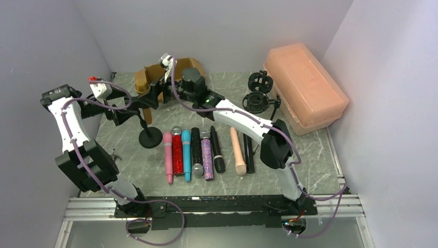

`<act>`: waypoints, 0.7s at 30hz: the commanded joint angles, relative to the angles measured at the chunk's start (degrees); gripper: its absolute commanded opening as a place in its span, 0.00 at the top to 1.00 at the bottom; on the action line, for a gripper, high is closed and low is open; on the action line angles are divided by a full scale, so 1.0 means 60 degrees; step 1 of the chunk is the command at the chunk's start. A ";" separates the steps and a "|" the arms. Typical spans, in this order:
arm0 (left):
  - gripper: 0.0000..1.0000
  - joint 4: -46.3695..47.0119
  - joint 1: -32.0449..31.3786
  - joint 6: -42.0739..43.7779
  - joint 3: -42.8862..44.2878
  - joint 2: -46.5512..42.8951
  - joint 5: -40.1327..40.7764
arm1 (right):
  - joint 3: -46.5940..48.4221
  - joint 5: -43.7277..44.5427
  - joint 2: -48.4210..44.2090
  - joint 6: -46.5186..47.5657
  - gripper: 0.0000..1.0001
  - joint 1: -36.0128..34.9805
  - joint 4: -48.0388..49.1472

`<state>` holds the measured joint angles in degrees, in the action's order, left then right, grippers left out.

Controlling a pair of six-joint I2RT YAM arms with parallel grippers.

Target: Attach the microphones to the stand

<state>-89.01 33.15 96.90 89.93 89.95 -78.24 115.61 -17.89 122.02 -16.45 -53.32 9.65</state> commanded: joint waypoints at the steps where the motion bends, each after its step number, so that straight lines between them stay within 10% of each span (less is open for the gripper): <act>1: 0.01 -0.0194 0.0207 -0.0609 0.0502 -0.0134 -0.0318 | -0.0191 -0.3018 -0.0735 0.0050 0.07 0.0968 0.0307; 8: 0.01 -0.0179 0.0260 -0.1892 0.0438 -0.0312 -0.0584 | 0.0620 -0.5194 0.0054 0.1628 0.00 0.1328 -0.1001; 21: 0.01 -0.0165 0.0552 -0.3099 0.0062 -0.0826 -0.0703 | 0.2435 -0.4901 0.1774 0.1888 0.01 0.0933 -0.0565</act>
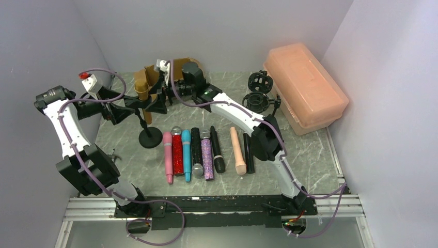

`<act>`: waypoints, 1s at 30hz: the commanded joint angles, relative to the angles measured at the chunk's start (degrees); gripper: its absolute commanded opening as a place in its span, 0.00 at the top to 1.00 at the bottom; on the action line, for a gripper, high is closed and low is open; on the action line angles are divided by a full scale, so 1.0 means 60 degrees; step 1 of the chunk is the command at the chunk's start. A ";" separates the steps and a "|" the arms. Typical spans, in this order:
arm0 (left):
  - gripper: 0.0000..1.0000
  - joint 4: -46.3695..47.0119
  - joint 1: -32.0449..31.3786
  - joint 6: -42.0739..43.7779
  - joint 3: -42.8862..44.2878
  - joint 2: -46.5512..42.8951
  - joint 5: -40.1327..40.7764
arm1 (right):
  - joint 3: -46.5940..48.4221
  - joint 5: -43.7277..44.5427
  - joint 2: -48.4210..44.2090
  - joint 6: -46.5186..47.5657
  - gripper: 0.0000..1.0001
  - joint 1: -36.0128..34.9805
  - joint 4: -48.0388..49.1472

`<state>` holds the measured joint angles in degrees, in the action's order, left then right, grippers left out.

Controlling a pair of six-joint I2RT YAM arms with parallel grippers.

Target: Attach the microphones to the stand

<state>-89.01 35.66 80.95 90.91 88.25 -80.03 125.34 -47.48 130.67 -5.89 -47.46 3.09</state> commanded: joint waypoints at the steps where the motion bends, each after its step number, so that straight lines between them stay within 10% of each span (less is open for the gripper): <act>1: 0.01 -0.0165 0.0156 -0.0494 -0.0131 -0.0592 -0.0347 | 0.0875 0.0057 0.0420 0.0040 0.01 -0.0051 0.0719; 9: 0.01 -0.0163 0.0378 -0.0756 -0.0310 -0.0716 -0.0124 | 0.1492 0.0040 0.0979 -0.0322 0.07 -0.0124 0.1075; 19: 0.01 0.0254 0.0557 -0.2478 0.0068 -0.0660 -0.0115 | 0.1581 0.0896 0.1016 0.0711 0.54 -0.0612 0.0109; 23: 0.01 0.1680 0.0586 -0.5009 -0.0005 -0.0803 0.0584 | 0.1404 0.1808 0.0774 0.0713 0.88 -0.0630 0.0060; 30: 0.01 0.6248 0.0590 -1.0473 -0.1147 -0.1802 0.3156 | 0.0482 0.4875 0.0044 0.0623 1.00 -0.0616 0.0798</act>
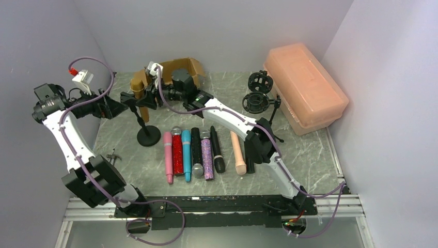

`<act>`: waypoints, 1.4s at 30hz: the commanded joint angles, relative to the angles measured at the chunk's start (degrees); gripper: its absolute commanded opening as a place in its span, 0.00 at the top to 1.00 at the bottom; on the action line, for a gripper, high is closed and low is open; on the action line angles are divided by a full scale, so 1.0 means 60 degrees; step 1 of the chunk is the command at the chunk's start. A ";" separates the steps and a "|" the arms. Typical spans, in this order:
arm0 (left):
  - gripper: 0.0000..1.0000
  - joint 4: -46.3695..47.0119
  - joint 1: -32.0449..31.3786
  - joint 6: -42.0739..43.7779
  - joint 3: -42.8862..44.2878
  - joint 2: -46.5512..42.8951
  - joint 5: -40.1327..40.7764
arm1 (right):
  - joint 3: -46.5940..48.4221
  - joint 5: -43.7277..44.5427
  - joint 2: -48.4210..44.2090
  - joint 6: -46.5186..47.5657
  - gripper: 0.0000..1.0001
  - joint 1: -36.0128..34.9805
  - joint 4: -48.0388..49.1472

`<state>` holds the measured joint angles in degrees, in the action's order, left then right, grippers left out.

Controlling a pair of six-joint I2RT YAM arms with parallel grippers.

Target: Attach the microphones to the stand

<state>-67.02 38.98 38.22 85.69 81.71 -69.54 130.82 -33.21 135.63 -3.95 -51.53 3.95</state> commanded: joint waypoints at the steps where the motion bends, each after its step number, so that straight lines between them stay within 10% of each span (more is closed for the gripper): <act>1: 0.01 0.2771 0.0036 -0.3630 -0.0354 -0.0794 0.1520 | -0.0549 0.2976 -0.0868 0.0261 1.00 0.0063 0.0807; 42: 0.01 0.2241 0.0021 -0.2537 -0.1031 -0.1299 0.1910 | -0.1521 0.7303 -0.2846 0.1261 1.00 0.2663 0.0375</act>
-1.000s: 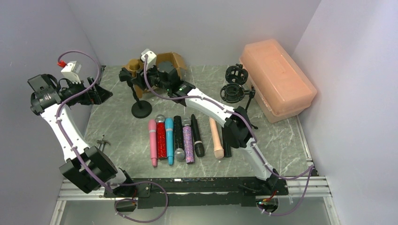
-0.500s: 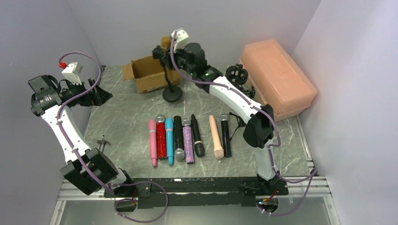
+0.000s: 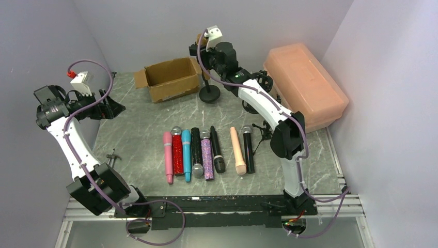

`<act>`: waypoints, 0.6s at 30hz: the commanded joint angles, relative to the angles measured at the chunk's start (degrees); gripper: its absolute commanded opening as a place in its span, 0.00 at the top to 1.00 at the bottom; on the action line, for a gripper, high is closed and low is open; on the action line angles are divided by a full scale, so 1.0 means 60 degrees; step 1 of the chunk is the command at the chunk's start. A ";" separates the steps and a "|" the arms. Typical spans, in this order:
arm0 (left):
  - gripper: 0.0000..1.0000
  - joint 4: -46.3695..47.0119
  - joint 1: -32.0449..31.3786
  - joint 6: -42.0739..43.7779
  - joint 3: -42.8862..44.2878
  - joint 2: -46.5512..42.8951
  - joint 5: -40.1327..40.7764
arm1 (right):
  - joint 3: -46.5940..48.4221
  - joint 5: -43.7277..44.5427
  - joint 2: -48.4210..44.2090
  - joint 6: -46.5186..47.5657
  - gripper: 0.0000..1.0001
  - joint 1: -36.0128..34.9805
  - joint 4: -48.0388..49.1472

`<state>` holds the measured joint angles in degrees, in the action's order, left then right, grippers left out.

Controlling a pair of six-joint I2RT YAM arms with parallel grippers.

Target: Attach the microphones to the stand

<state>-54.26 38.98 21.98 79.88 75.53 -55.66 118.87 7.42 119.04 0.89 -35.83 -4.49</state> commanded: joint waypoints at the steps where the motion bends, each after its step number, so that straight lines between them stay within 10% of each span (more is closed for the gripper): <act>1: 0.01 0.0125 0.0021 0.0154 -0.0069 -0.0246 -0.0419 | 0.0427 0.0667 -0.0058 0.0523 1.00 0.0061 0.1925; 18: 0.01 0.0358 0.0008 -0.0038 -0.0218 -0.0289 -0.0487 | 0.0547 0.2847 0.0912 0.0137 1.00 0.0427 0.3042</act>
<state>-53.82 38.98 21.80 78.87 75.50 -56.38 119.61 18.28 125.62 2.76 -33.50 2.20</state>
